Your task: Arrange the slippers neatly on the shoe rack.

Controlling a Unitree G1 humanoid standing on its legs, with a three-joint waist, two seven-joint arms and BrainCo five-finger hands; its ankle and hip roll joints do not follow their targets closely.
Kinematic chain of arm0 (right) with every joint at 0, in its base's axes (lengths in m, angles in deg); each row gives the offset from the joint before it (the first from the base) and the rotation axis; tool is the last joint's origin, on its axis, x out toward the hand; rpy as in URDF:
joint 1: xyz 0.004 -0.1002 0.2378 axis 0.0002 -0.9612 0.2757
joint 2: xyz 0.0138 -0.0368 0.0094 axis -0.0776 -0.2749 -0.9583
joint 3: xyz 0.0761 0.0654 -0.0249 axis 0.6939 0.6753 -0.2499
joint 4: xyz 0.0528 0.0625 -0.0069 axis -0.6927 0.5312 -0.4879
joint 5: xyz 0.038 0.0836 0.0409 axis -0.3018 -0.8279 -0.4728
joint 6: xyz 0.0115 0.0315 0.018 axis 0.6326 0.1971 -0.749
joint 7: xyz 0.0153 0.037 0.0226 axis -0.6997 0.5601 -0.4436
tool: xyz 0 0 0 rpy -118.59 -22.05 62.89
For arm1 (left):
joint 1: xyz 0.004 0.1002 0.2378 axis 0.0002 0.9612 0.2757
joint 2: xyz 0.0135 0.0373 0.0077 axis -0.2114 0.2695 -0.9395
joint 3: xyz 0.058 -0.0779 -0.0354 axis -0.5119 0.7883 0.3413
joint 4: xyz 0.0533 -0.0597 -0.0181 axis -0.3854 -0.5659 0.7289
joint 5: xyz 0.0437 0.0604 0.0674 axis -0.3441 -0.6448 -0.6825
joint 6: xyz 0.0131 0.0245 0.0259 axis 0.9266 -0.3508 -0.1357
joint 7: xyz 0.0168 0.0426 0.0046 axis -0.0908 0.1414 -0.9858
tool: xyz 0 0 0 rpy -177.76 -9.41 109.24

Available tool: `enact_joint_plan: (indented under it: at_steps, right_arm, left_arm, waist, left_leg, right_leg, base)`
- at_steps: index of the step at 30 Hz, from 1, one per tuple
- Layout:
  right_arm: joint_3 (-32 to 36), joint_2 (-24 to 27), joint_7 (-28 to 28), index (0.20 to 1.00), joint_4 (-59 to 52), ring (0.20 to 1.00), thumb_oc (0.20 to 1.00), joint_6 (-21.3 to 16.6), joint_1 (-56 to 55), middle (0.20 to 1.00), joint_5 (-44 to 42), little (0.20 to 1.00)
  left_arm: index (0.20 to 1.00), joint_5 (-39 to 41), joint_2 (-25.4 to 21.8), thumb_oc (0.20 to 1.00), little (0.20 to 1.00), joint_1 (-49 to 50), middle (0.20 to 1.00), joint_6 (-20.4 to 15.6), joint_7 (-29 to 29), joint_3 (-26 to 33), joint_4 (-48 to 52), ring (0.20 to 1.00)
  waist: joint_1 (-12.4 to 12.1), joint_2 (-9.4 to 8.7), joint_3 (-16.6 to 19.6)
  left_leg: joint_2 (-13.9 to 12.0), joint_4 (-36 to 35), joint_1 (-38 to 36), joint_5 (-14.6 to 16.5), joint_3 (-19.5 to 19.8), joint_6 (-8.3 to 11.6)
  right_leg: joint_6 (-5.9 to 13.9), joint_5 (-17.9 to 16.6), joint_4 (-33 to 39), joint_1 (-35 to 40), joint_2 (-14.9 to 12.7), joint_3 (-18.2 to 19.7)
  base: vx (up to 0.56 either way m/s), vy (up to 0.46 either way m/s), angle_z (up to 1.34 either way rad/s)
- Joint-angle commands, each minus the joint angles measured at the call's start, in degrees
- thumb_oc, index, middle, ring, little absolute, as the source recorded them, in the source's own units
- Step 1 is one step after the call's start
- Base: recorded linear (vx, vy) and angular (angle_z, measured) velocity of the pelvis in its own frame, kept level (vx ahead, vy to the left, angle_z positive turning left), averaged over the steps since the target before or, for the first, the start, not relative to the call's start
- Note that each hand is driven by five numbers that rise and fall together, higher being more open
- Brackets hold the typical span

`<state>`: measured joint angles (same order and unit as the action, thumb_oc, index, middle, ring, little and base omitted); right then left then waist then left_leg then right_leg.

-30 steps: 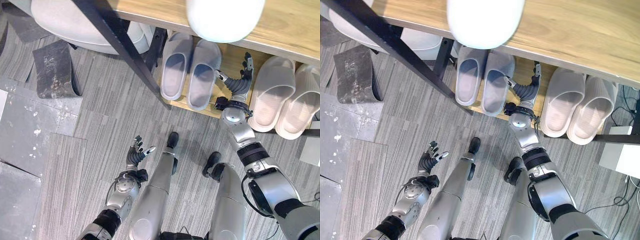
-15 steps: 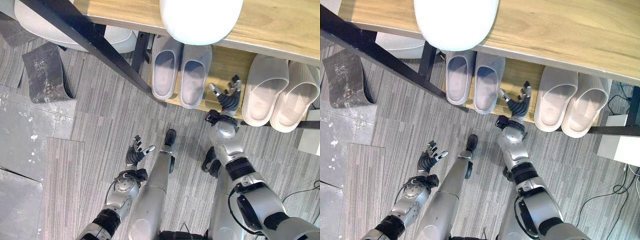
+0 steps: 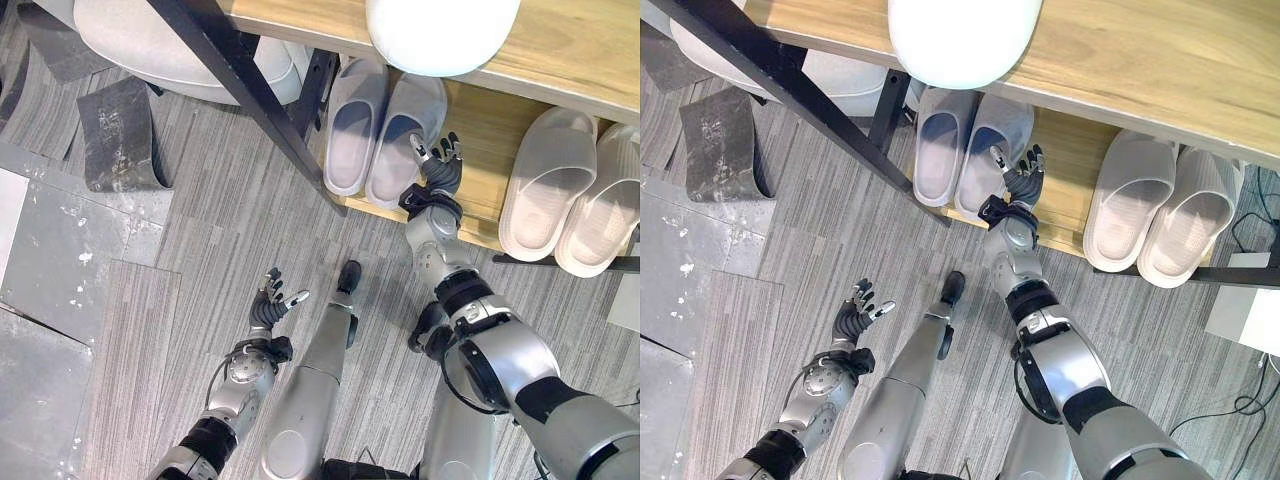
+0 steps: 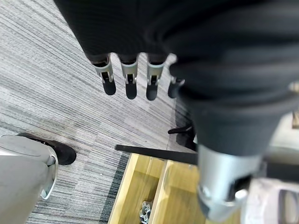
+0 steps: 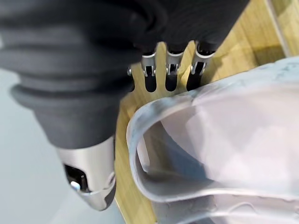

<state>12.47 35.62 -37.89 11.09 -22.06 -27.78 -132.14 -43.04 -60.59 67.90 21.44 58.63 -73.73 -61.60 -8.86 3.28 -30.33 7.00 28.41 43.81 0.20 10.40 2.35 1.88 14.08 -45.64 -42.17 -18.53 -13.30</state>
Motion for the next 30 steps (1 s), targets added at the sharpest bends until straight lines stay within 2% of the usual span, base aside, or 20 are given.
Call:
enact_joint_plan:
  at_steps: [1,6,9,12,13,16,19,24,28,30]
  right_arm:
    - [-0.41,1.4,3.23,1.0,3.06,1.0,1.0,0.89,5.87,1.0,0.06,1.0]
    - [-0.25,2.97,2.87,1.0,4.6,1.0,1.0,1.42,5.82,1.0,1.51,1.0]
    - [-1.21,3.97,0.83,1.0,5.13,1.0,1.0,2.53,4.53,1.0,6.45,1.0]
    - [-4.43,5.58,-1.86,1.0,3.5,1.0,1.0,5.03,0.88,1.0,18.59,1.0]
    - [-7.13,8.4,-4.4,1.0,3.85,1.0,1.0,7.2,-1.7,1.0,29.58,1.0]
    - [-8.38,10.72,-6.52,1.0,6.71,1.0,1.0,9.92,-4.74,1.0,38.37,1.0]
    - [-8.07,11.7,-5.33,1.0,11.43,1.0,1.0,12.49,-7.38,1.0,41.1,1.0]
    - [-7.84,10.97,-3.47,1.0,11.19,1.0,1.0,12.81,-13.52,1.0,41.6,1.0]
    - [-7.68,8.78,1.19,1.0,3.48,1.0,1.0,11.65,-25.03,1.0,40.07,1.0]
    - [-8.23,9.22,4.42,1.0,-1.88,1.0,1.0,10.9,-31.2,1.0,39.57,1.0]
  left_arm:
    - [1.0,-2.8,-1.29,1.0,1.0,-1.98,1.0,-1.66,-0.42,-2.57,2.9,1.0]
    - [1.0,-2.89,-1.11,1.0,1.0,-1.98,1.0,-1.67,-0.55,-2.49,2.74,1.0]
    - [1.0,-2.87,-0.75,1.0,1.0,-1.7,1.0,-1.46,-0.63,-2.47,1.57,1.0]
    - [1.0,-3.68,-0.42,1.0,1.0,-0.91,1.0,-1.51,-0.65,-1.96,-0.03,1.0]
    - [1.0,-4.49,-0.37,1.0,1.0,-0.04,1.0,-2.02,-0.76,-1.63,-0.64,1.0]
    - [1.0,-5.74,-0.73,1.0,1.0,0.66,1.0,-2.29,-1.37,-1.68,-0.97,1.0]
    - [1.0,-5.59,-1.61,1.0,1.0,1.53,1.0,-1.93,-2.42,-1.4,-0.31,1.0]
    - [1.0,-5.16,-1.72,1.0,1.0,3.36,1.0,-1.02,-3.95,-0.26,-0.25,1.0]
    - [1.0,-6.21,-1.05,1.0,1.0,5.88,1.0,0.61,-5.9,1.55,-0.38,1.0]
    - [1.0,-6.41,-0.78,1.0,1.0,6.94,1.0,1.21,-6.91,2.84,-0.43,1.0]
  waist:
    - [-3.13,2.66,1.13]
    - [-3.06,2.44,0.94]
    - [-2.57,1.81,0.99]
    - [-1.82,1.14,1.49]
    - [-1.22,0.73,2.0]
    - [-0.8,0.61,2.99]
    - [-0.45,0.35,4.66]
    - [0.45,-0.35,6.67]
    - [2.41,-1.48,9.7]
    - [3.3,-1.98,11.17]
  left_leg:
    - [0.51,5.3,-1.46,8.92,-1.81,-2.2]
    - [0.32,4.32,-2.76,8.66,-1.84,-2.08]
    - [-0.21,2.41,-4.9,8.15,-1.94,-1.89]
    - [-0.89,-0.98,-8.16,7.21,-1.93,-1.58]
    - [-1.46,-3.5,-10.52,6.4,-1.98,-1.28]
    - [-2.22,-7.56,-14.28,5.11,-1.83,-0.89]
    - [-3.1,-13.5,-18.91,1.69,-2.02,-0.51]
    - [-4.54,-18.49,-23.97,0.3,-2.57,-0.14]
    - [-6.12,-23.87,-29.38,-1.27,-3.8,0.34]
    - [-6.74,-25.66,-31.34,-1.77,-4.42,0.44]
  right_leg:
    - [4.19,-1.47,7.56,2.6,-0.73,0.11]
    - [4.24,-1.83,8.69,4.11,-0.48,-0.18]
    - [4.27,-2.79,11.26,6.61,0.03,-0.58]
    - [4.43,-4.21,14.68,9.72,0.6,-1.2]
    - [4.73,-5.7,17.82,12.67,1.04,-2.06]
    - [5.26,-7.6,22.37,16.75,1.75,-3.38]
    - [5.4,-11.2,28.71,21.57,2.68,-5.05]
    - [5.92,-12.92,34.0,26.43,4.11,-5.43]
    - [6.62,-14.51,39.49,31.41,5.7,-5.67]
    - [6.69,-14.85,41.37,33.08,6.43,-5.58]
  base:
    - [0.0,0.0,0.0]
    - [0.0,0.0,0.0]
    - [0.03,-0.01,0.04]
    - [0.04,-0.008,-0.04]
    - [0.05,-0.023,-0.1]
    - [0.06,-0.029,-0.01]
    - [0.0,-0.005,0.0]
    - [0.1,-0.033,-0.11]
    - [0.14,-0.044,-0.15]
    - [0.14,-0.06,-0.21]
